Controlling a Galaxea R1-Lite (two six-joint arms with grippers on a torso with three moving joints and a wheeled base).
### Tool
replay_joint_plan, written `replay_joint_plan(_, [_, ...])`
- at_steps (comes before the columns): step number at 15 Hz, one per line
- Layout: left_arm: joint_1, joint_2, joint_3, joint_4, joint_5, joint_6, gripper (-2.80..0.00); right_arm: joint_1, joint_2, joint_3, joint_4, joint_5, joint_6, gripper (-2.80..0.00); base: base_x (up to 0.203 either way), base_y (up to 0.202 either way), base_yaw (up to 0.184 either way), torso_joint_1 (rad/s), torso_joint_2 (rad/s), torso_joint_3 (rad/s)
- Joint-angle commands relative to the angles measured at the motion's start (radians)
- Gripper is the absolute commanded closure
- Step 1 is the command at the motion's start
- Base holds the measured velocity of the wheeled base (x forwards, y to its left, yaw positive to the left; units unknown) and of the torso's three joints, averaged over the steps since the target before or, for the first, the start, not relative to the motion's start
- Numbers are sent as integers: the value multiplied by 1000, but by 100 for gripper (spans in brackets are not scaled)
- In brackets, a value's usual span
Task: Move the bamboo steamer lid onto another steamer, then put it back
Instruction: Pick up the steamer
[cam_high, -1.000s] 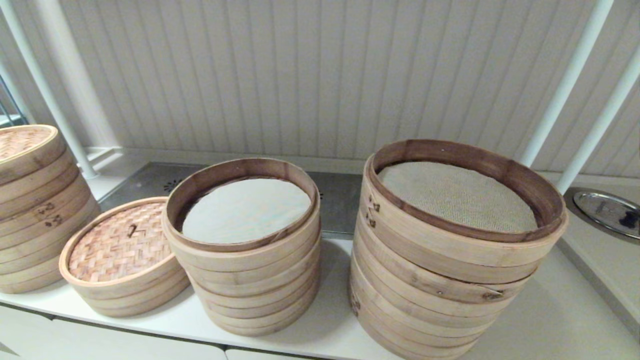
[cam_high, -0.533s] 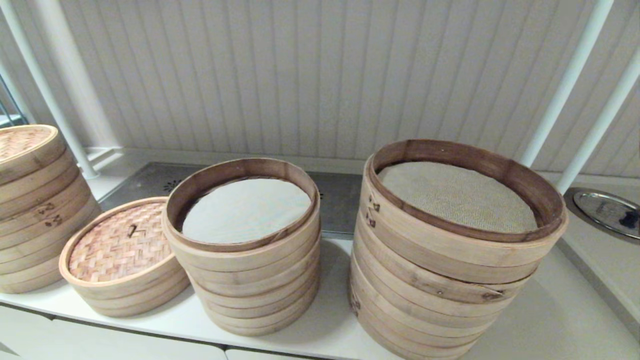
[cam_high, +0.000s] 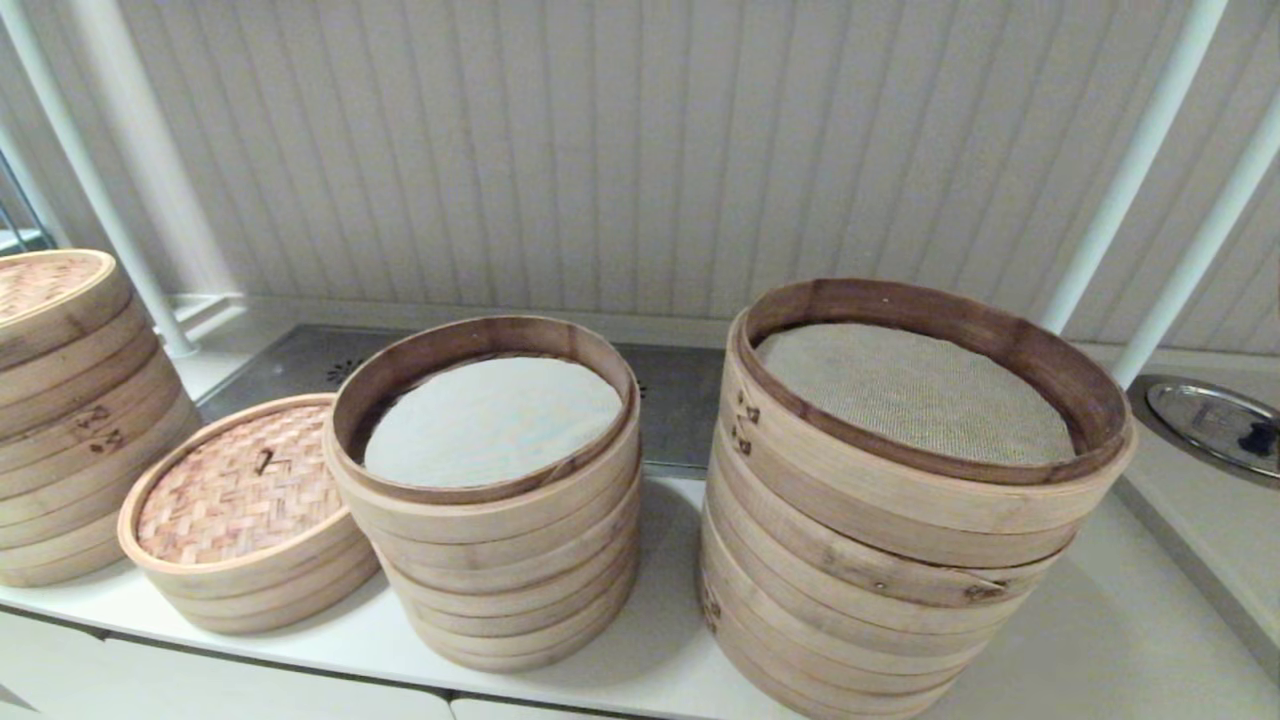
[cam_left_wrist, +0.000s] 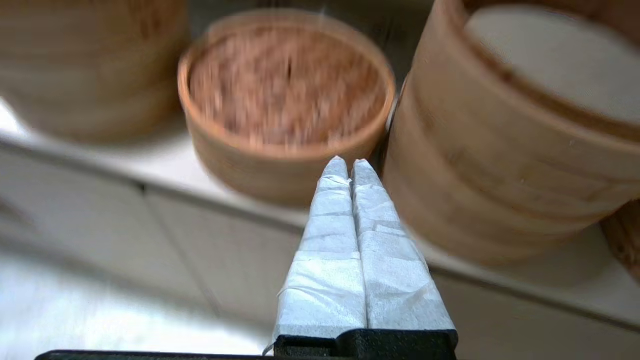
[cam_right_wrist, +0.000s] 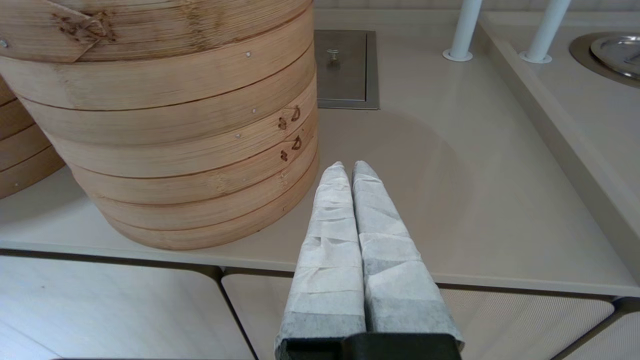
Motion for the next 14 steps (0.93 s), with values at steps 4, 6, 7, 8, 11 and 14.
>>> replay_joint_plan(4, [2, 337, -292, 369, -2, -83, 0, 0, 0, 3, -1, 0, 1, 0, 0, 0, 0, 0, 0, 0])
replay_joint_plan(6, [3, 454, -385, 421, -5, -110, 0, 0, 0, 3, -1, 0, 1, 0, 0, 0, 0, 0, 0, 0])
replay_joint_plan(7, [3, 505, -419, 430, -5, -113, 0, 0, 0, 3, -1, 0, 1, 0, 0, 0, 0, 0, 0, 0])
replay_joint_plan(8, [4, 557, -460, 437, -6, -115, 0, 2, 0, 3, 0, 0, 1, 0, 0, 0, 0, 0, 0, 0])
replay_joint_plan(11, [39, 723, -554, 451, -24, -118, 0, 0, 0, 3, 0, 0, 1, 0, 0, 0, 0, 0, 0, 0])
replay_joint_plan(14, [103, 881, -634, 437, -45, -115, 0, 0, 0, 3, -1, 0, 1, 0, 0, 0, 0, 0, 0, 0])
